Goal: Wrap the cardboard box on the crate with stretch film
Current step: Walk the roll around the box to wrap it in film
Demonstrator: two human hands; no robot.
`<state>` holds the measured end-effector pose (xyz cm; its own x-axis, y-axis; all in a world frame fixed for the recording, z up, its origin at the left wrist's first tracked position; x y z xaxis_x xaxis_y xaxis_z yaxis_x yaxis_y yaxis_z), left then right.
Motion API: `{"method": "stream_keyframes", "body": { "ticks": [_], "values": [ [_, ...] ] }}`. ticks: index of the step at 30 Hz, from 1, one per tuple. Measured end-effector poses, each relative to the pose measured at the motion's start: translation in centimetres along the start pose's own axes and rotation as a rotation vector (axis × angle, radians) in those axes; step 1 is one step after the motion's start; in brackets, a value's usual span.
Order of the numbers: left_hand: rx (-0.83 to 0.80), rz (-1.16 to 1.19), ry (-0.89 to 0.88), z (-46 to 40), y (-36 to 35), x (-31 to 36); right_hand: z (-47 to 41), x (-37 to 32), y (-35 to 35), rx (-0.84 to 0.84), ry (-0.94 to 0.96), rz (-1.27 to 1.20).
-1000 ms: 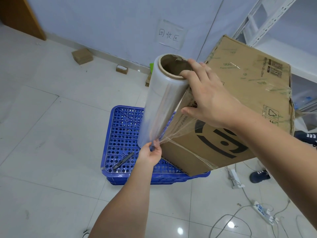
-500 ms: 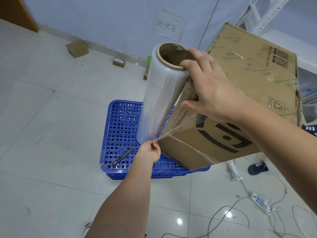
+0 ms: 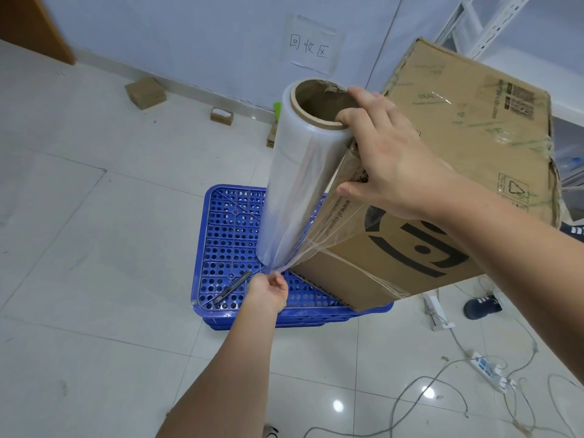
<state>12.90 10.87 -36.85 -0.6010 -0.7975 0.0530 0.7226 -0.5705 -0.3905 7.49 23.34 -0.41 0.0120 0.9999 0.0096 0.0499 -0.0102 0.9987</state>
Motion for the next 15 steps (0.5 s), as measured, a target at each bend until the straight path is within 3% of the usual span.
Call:
{"method": "stream_keyframes", "body": {
  "ticks": [6, 15],
  "values": [
    [-0.182, 0.389, -0.019, 2.1, 1.1, 0.3, 0.0, 0.0, 0.1, 0.001, 0.002, -0.002],
    [-0.208, 0.441, 0.052, 2.0, 2.1, -0.5, 0.0, 0.2, 0.0, 0.013, 0.005, 0.003]
  ]
}}
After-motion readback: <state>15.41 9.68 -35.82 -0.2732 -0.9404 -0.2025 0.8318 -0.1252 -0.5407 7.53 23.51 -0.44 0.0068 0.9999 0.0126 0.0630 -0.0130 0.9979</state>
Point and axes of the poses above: each hand's wrist, its own z-axis away from the middle knuckle, its own y-axis out of the back of the hand, x = y × z, the point moved 5 cm from there along -z, towards the middle knuckle, and after that the axes turned 10 degrees about -y, right-handed, at the moved point
